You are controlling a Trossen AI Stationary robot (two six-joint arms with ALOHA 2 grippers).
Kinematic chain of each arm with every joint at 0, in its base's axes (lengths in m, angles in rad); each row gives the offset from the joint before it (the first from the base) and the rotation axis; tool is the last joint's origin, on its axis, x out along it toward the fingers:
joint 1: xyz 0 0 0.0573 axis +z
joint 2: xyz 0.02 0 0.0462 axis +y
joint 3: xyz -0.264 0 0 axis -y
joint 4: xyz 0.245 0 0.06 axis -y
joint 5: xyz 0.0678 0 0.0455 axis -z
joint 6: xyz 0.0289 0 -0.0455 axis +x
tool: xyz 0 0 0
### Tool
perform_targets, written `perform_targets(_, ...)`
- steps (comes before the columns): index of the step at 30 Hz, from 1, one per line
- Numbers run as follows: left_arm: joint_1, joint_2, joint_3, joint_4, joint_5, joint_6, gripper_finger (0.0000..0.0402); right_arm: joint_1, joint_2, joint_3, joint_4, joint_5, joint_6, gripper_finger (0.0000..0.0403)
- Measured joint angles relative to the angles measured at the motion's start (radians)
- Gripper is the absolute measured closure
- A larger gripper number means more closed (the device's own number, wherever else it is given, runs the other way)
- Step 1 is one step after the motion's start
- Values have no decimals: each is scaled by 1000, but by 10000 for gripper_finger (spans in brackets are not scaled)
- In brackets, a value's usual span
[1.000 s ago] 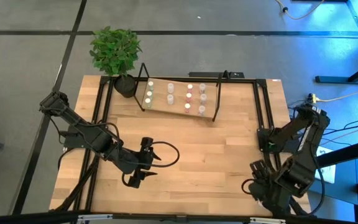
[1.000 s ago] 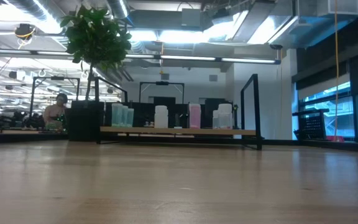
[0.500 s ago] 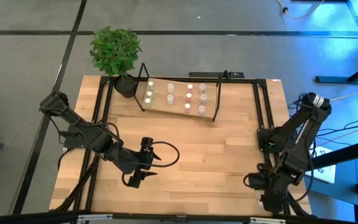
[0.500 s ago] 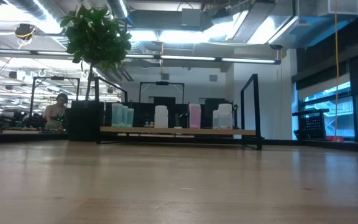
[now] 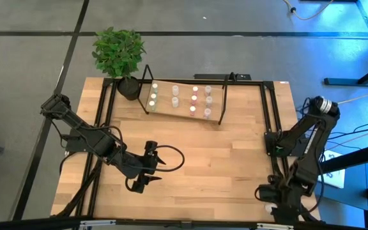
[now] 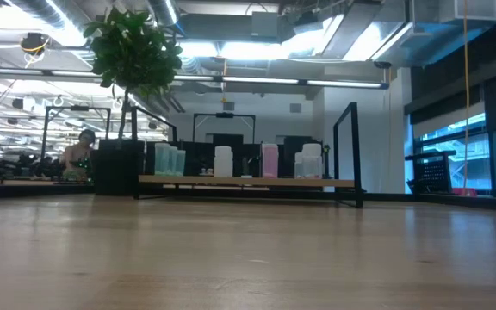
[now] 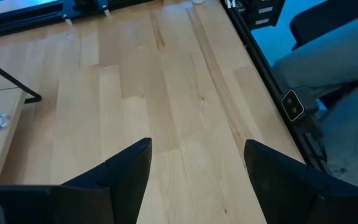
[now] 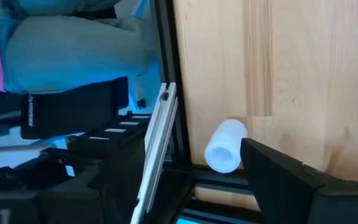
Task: Pick and place medicine bottles onto shelf by color
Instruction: Put the white medicine bottle on the shelf aligned with the other white medicine bottle
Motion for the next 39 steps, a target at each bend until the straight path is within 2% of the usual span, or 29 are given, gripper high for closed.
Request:
perform_targets(8,0,0,0,0,0,0,152,6,64,0,-1,17,48,136)
perform_targets(12,0,0,0,0,0,0,152,7,100,0,-9,-42,103,136)
perform_targets(26,0,0,0,0,0,0,152,90,204,0,-48,-52,106,136)
perform_targets(39,0,0,0,0,0,0,152,96,294,0,-67,-49,104,136)
